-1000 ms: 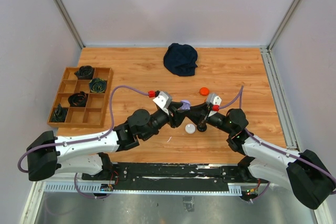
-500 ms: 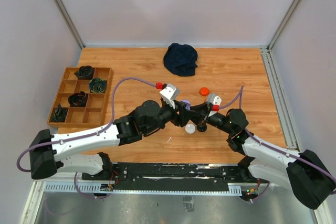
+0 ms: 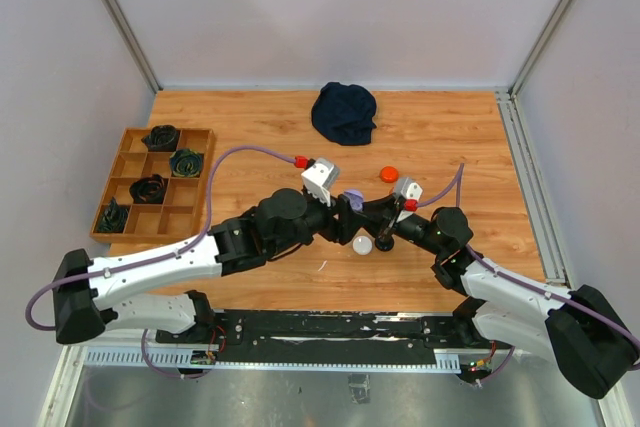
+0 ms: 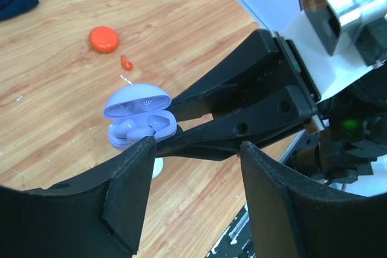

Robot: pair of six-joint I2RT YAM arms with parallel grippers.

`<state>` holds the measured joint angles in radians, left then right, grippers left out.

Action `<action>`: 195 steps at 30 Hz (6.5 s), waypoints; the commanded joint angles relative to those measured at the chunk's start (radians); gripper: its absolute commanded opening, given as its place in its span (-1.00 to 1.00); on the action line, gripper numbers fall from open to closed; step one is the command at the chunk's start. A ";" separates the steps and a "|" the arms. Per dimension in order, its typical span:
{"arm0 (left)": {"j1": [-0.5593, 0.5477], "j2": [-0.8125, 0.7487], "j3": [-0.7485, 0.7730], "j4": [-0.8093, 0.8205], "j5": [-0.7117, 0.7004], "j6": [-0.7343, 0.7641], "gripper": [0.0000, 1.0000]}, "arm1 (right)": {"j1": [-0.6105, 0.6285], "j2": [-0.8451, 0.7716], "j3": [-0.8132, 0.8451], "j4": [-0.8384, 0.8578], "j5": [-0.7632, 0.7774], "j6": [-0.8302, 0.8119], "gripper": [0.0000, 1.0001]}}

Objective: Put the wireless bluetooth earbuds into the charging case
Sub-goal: Place the earbud in the charging case, then close the charging case, then place the charging case at the center of the board, then pick up the charging case at the center of the board.

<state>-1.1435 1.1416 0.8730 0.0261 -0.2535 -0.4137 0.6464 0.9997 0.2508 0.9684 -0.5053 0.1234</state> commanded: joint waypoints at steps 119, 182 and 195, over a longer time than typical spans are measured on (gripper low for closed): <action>0.456 -0.177 -0.090 -0.245 0.128 -0.036 0.55 | -0.002 0.104 0.212 -0.409 -0.156 0.055 -0.88; 0.456 -0.371 -0.534 0.024 -0.119 -0.065 0.82 | 0.158 0.290 0.568 -1.290 0.393 0.207 0.17; 0.456 -0.377 -0.537 0.021 -0.113 -0.066 0.82 | -0.160 0.409 0.761 -1.334 0.455 -0.019 0.56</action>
<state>-0.6949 0.7780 0.3458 0.0212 -0.3637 -0.4789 0.5671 1.3525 0.9546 -0.3576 -0.0788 0.2016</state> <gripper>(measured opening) 0.912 0.764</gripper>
